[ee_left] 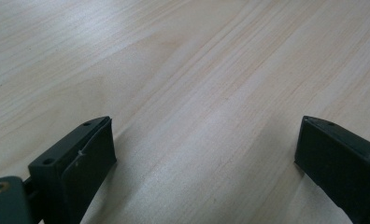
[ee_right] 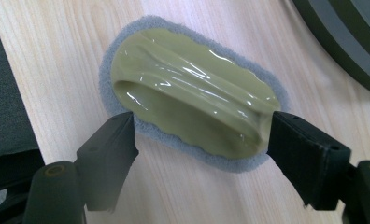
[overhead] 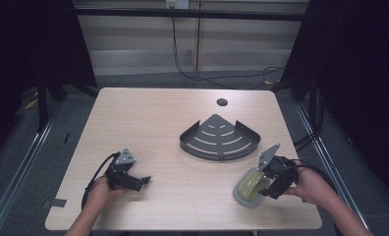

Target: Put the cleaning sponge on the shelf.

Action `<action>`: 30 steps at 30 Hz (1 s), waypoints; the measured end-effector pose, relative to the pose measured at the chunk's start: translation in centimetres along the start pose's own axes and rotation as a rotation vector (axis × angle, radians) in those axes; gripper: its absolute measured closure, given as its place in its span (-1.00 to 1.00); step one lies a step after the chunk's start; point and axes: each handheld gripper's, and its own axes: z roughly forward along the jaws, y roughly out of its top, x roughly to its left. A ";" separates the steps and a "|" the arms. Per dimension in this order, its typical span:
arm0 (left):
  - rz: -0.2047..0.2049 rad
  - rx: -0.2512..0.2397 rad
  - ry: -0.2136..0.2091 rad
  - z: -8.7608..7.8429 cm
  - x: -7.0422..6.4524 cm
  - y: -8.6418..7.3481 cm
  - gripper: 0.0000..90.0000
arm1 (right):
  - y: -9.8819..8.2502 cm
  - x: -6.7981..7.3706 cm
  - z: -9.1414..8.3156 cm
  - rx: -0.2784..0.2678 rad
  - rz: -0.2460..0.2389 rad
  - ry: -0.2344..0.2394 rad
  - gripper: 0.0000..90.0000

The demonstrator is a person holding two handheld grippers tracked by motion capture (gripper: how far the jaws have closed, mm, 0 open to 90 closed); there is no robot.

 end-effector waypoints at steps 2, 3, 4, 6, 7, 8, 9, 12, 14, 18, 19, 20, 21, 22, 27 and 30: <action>-0.001 -0.002 -0.001 0.0 0.0 0.0 -0.90 | 0.3 0.0 0.1 0.007 -0.004 0.005 -0.49; -0.001 0.000 0.000 0.0 0.0 0.0 -0.90 | 0.4 0.0 0.1 0.012 -0.006 0.000 -0.49; 0.000 0.000 0.000 0.0 0.0 0.0 -0.90 | 0.6 0.0 0.2 0.015 -0.017 -0.002 -0.49; 0.000 0.000 0.000 0.0 0.0 0.0 -0.90 | 0.8 0.0 0.3 0.017 -0.017 0.004 -0.49; 0.000 0.000 0.000 0.0 0.0 0.0 -0.90 | 1.0 -0.1 0.4 0.018 -0.032 0.001 -0.49; 0.000 0.000 0.000 0.0 0.0 0.0 -0.90 | 1.1 -0.2 0.4 0.022 -0.038 0.005 -0.49; 0.000 0.000 0.000 0.0 0.0 0.0 -0.90 | 1.1 -0.2 0.4 0.022 -0.038 0.003 -0.49; 0.000 0.000 0.000 0.0 0.0 0.0 -0.90 | 1.3 -0.3 0.5 0.025 -0.049 0.006 -0.50; -0.001 -0.001 -0.001 0.0 0.0 0.0 -0.90 | 1.5 -0.4 0.6 0.022 -0.062 0.011 -0.51; -0.001 0.000 0.000 0.0 0.0 0.0 -0.90 | 1.8 -0.4 0.8 0.030 -0.066 0.018 -0.51; -0.001 -0.002 -0.002 0.0 0.0 0.0 -0.90 | 1.9 -0.5 1.0 0.027 -0.086 0.021 -0.50; 0.000 0.000 0.000 0.0 0.0 0.0 -0.90 | 2.0 -0.4 1.1 0.032 -0.086 0.023 -0.50; 0.000 0.000 0.000 0.0 0.0 0.0 -0.90 | 2.0 -0.3 1.2 0.040 -0.094 0.026 -0.52; 0.000 0.000 0.000 0.0 0.0 0.0 -0.90 | 2.1 -0.3 1.3 0.039 -0.104 0.021 -0.52; 0.000 -0.001 0.000 0.0 0.0 0.0 -0.90 | 2.3 -0.3 1.5 0.046 -0.140 0.018 -0.47; -0.001 -0.001 -0.001 0.0 0.0 0.0 -0.90 | 2.5 -0.2 1.6 0.053 -0.155 0.020 -0.46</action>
